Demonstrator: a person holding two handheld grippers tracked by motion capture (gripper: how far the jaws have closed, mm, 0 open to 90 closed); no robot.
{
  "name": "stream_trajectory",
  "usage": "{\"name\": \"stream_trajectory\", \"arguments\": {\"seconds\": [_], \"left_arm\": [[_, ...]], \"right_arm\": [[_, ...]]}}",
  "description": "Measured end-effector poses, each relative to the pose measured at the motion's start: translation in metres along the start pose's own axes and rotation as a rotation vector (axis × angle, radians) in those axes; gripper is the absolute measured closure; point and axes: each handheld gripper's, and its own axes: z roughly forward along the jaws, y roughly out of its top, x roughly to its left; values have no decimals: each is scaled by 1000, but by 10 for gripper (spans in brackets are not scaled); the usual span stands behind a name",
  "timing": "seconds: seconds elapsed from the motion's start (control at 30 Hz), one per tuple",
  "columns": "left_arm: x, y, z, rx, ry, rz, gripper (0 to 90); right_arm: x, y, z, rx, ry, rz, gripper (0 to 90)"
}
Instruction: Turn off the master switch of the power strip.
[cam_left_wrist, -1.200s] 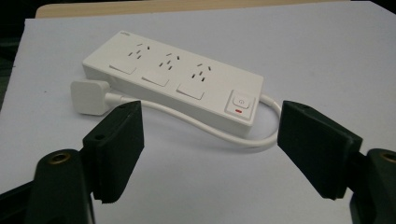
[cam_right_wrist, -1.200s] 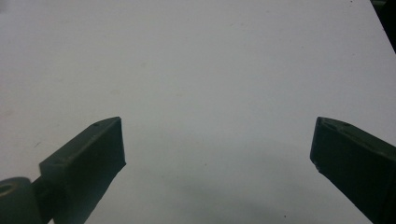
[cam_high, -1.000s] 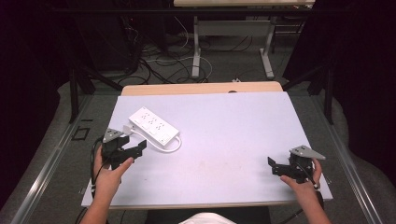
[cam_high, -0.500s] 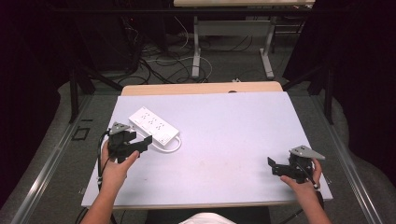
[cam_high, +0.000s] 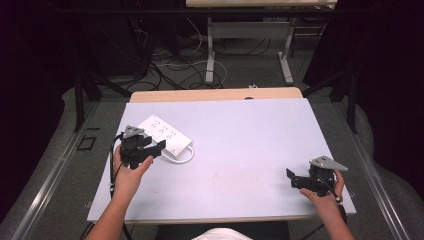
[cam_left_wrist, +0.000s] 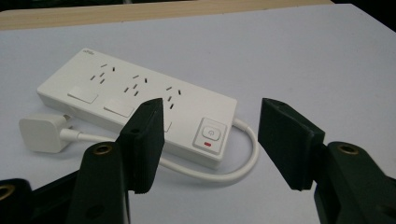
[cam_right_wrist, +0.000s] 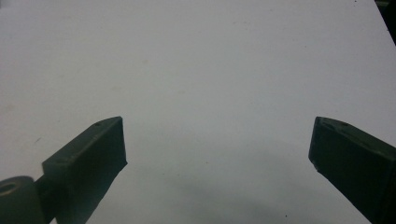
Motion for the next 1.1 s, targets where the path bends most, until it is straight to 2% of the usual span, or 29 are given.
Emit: {"name": "stream_trajectory", "arguments": {"seconds": [0.27, 0.33, 0.4, 0.47, 0.7, 0.93, 1.1], "left_arm": [[-2, 5, 6, 26, -5, 7, 489], [-3, 5, 8, 16, -3, 11, 518], [-2, 7, 8, 39, -6, 15, 526], [-3, 7, 11, 21, -7, 5, 536], [-5, 10, 18, 24, -2, 4, 601], [-6, 14, 25, 45, -12, 4, 664], [-8, 16, 29, 66, -32, -18, 714]], "right_arm": [[0, 0, 0, 0, -2, -7, 34], [0, 0, 0, -1, -1, -8, 34], [0, 0, 0, 0, 0, -7, 34], [0, 0, 0, 0, 0, -7, 34], [0, 0, 1, 1, 0, -8, 34], [0, 0, 1, 1, 0, -10, 34], [0, 0, 1, 2, 2, -11, 34]]}}
